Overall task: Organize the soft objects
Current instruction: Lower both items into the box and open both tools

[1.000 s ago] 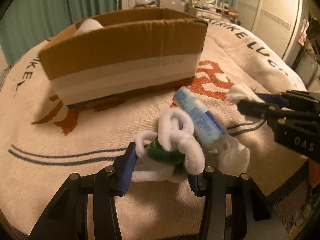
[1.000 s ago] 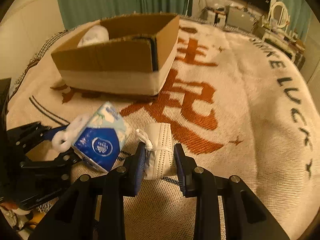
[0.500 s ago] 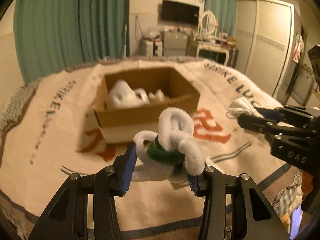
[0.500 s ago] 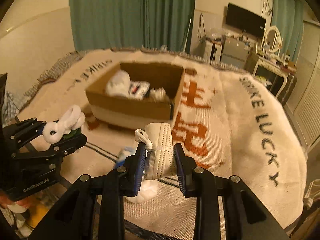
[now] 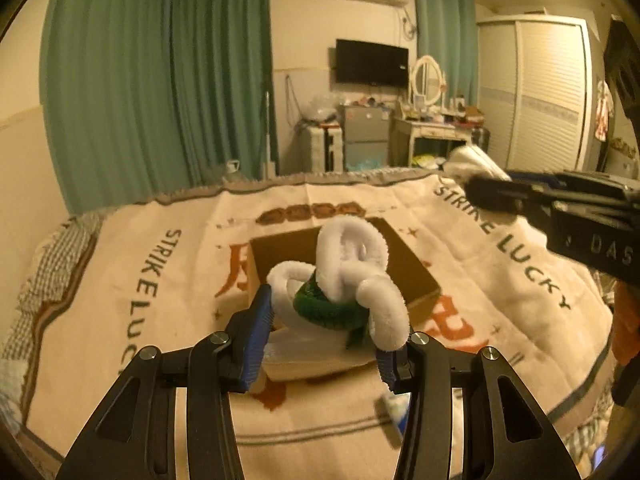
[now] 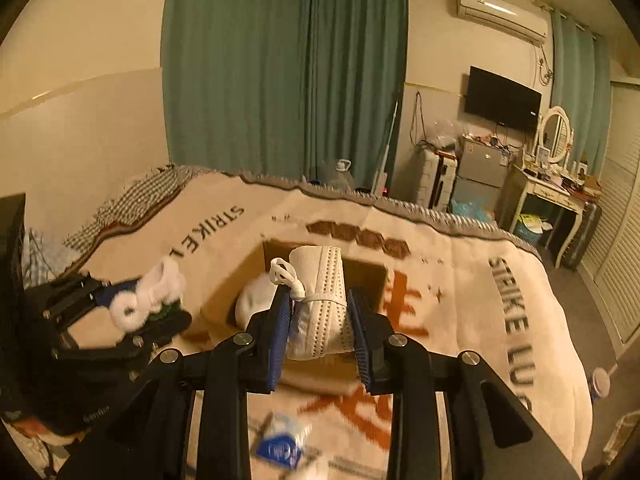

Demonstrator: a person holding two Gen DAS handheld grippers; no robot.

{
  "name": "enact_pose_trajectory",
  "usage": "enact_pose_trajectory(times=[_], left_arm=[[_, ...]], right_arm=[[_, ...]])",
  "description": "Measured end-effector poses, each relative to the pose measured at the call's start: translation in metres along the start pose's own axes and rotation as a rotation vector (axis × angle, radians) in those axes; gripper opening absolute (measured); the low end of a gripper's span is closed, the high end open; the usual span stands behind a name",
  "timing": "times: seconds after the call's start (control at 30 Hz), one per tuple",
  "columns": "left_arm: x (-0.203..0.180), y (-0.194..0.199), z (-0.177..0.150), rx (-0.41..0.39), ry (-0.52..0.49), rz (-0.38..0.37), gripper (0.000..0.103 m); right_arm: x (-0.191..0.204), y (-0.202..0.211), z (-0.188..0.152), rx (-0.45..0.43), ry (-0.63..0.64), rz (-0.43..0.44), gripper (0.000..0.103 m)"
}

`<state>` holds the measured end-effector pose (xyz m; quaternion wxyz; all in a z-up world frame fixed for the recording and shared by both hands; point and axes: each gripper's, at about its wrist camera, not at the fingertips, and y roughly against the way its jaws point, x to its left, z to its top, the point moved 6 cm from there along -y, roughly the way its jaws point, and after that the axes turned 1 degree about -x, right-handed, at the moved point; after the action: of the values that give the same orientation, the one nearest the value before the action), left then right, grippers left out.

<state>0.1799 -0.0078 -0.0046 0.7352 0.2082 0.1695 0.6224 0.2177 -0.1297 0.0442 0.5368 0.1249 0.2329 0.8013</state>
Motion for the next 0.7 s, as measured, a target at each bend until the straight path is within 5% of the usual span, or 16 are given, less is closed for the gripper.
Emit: enact_pose_trajectory(times=[0.27,0.7], left_arm=[[0.02,-0.081,0.019,0.064,0.026,-0.014,0.045],[0.026,-0.177,0.007,0.182,0.033,-0.041,0.045]], right_arm=[[-0.023,-0.081,0.025,0.021,-0.053,0.015,0.029],[-0.056,-0.218,-0.019,0.2,-0.143,0.066,0.029]])
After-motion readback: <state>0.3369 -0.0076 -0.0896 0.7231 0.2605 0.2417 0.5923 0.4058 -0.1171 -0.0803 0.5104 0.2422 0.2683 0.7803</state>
